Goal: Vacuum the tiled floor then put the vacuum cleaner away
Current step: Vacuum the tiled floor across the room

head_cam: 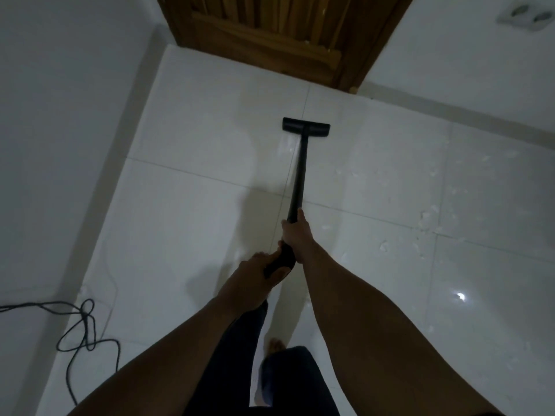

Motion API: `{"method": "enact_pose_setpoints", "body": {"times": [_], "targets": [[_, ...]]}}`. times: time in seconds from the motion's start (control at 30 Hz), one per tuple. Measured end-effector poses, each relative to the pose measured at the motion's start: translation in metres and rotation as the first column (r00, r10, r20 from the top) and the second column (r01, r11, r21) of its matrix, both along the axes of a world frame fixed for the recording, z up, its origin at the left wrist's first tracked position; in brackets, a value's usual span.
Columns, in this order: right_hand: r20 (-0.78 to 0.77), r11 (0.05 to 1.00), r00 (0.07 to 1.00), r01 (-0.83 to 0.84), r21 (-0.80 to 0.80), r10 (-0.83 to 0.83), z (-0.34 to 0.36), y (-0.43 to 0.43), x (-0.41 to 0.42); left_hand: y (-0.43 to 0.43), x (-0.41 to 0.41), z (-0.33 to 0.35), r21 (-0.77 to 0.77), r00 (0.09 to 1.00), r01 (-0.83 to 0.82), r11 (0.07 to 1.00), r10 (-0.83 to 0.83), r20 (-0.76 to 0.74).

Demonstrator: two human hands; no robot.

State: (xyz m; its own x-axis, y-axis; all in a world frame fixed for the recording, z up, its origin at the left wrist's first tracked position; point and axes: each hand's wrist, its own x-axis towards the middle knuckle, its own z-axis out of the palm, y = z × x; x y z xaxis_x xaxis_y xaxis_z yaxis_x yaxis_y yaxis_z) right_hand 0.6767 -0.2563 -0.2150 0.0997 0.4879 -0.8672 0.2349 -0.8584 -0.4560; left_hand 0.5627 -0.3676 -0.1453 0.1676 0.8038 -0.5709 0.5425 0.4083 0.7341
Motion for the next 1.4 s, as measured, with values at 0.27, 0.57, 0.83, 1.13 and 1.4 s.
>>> {"method": "enact_pose_setpoints", "body": {"times": [0.27, 0.57, 0.83, 1.13, 1.4], "targets": [[0.011, 0.998, 0.998, 0.055, -0.001, -0.055, -0.021, 0.115, -0.042, 0.110, -0.039, -0.022, -0.011, 0.992, -0.104, 0.994, 0.105, 0.070], [0.059, 0.998, 0.997, 0.054, 0.030, -0.055, -0.031, 0.184, -0.051, 0.176, -0.046, -0.035, 0.055, 0.997, -0.075, 0.996, 0.076, -0.016], [0.083, 0.992, 0.994, 0.058, 0.111, -0.067, -0.014, 0.148, -0.054, 0.147, -0.051, -0.021, 0.033, 0.999, -0.025, 0.999, 0.027, -0.039], [0.061, 0.974, 0.994, 0.078, 0.211, -0.093, 0.034, 0.039, -0.030, 0.037, -0.030, 0.023, 0.042, 0.997, -0.004, 0.999, 0.007, -0.083], [0.042, 0.959, 0.996, 0.066, 0.276, -0.080, 0.065, -0.111, 0.009, -0.123, 0.012, 0.053, 0.096, 0.986, 0.035, 0.995, -0.018, -0.164]]}}
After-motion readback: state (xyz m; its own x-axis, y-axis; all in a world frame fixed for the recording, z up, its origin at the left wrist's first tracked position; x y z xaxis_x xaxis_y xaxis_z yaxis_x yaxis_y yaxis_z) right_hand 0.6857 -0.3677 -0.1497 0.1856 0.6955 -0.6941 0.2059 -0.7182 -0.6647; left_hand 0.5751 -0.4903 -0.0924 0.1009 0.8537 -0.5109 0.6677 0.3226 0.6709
